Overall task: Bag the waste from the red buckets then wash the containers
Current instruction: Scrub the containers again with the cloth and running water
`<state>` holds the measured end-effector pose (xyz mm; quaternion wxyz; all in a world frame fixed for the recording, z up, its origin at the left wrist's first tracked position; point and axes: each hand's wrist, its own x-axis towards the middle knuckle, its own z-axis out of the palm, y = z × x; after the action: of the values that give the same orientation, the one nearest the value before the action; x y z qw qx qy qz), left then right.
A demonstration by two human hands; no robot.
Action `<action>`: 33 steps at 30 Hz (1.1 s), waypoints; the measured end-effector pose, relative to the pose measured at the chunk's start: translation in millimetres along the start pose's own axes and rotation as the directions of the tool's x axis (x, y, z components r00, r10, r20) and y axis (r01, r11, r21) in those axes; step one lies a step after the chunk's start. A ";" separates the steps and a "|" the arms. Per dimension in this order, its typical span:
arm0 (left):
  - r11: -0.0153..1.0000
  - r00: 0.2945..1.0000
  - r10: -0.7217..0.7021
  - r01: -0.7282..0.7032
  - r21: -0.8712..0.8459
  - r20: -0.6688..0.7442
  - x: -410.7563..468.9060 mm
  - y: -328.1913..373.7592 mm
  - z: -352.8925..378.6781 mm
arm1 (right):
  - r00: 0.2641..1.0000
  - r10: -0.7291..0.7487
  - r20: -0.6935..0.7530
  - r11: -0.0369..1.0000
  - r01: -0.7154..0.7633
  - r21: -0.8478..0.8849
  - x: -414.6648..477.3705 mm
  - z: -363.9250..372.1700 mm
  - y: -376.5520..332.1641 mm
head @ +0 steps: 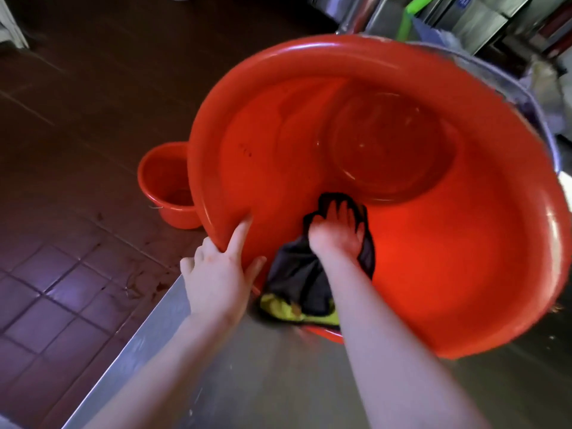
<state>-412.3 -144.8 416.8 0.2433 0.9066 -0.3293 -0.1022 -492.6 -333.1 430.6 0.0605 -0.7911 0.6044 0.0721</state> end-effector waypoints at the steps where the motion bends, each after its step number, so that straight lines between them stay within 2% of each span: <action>1: 1.000 1.000 0.007 -0.007 0.011 0.003 0.1 1.2 0.1 | 0.998 0.050 0.032 0.998 -0.051 0.022 16.3 -4.2 -1.2; 4: 1.000 1.000 -0.005 0.005 0.018 0.026 -0.5 5.8 3.4 | 0.996 0.069 0.052 0.997 -0.071 0.036 33.1 -8.5 -6.6; 8: 0.999 0.998 -0.033 0.031 0.035 0.055 -0.6 7.4 5.9 | 0.972 -0.233 -0.012 0.971 0.233 0.048 -26.8 5.0 -11.7; 10: 0.997 0.997 -0.032 0.027 0.071 0.067 -1.9 6.6 4.0 | 0.951 -0.307 -0.044 0.949 0.310 0.058 -73.5 16.5 -8.1; 14: 0.998 0.995 0.020 -0.025 0.050 0.098 -14.3 9.5 2.2 | 0.966 -0.258 -0.020 0.965 0.258 0.035 -92.1 21.4 8.1; 18: 0.999 0.995 -0.004 0.000 0.042 0.102 -27.5 18.7 10.8 | 0.989 -0.150 -0.013 0.987 0.150 0.051 -25.6 8.3 17.1; 21: 0.999 0.996 -0.006 0.003 0.039 0.094 -38.4 29.0 21.4 | 0.995 -0.073 0.066 0.997 0.070 0.044 26.4 -4.4 22.3; 23: 0.999 0.997 0.000 -0.004 0.043 0.081 -40.2 34.9 27.8 | 0.990 -0.096 0.103 0.995 0.092 0.048 40.2 -9.5 22.5; 25: 0.998 0.996 0.009 -0.014 0.066 0.084 -39.2 36.6 31.7 | 0.972 -0.218 0.089 0.976 0.214 0.050 27.3 -10.1 21.5; 28: 0.989 0.990 0.086 -0.099 0.115 0.112 -36.1 32.1 29.0 | 0.905 -0.426 0.003 0.901 0.424 0.087 -33.9 6.7 30.3; 30: 0.971 0.962 0.183 -0.209 0.114 0.204 -31.7 24.5 22.0 | 0.899 -0.437 -0.022 0.893 0.436 0.114 -69.6 12.7 41.3; 33: 0.921 0.883 0.353 -0.386 0.051 0.310 -17.7 13.0 -2.5 | 0.906 -0.421 -0.039 0.897 0.422 0.131 -82.3 15.0 56.9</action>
<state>-432.0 -141.0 426.0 0.1553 0.8137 -0.5339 -0.1695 -569.4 -267.3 430.8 0.1256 -0.8975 0.4226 0.0123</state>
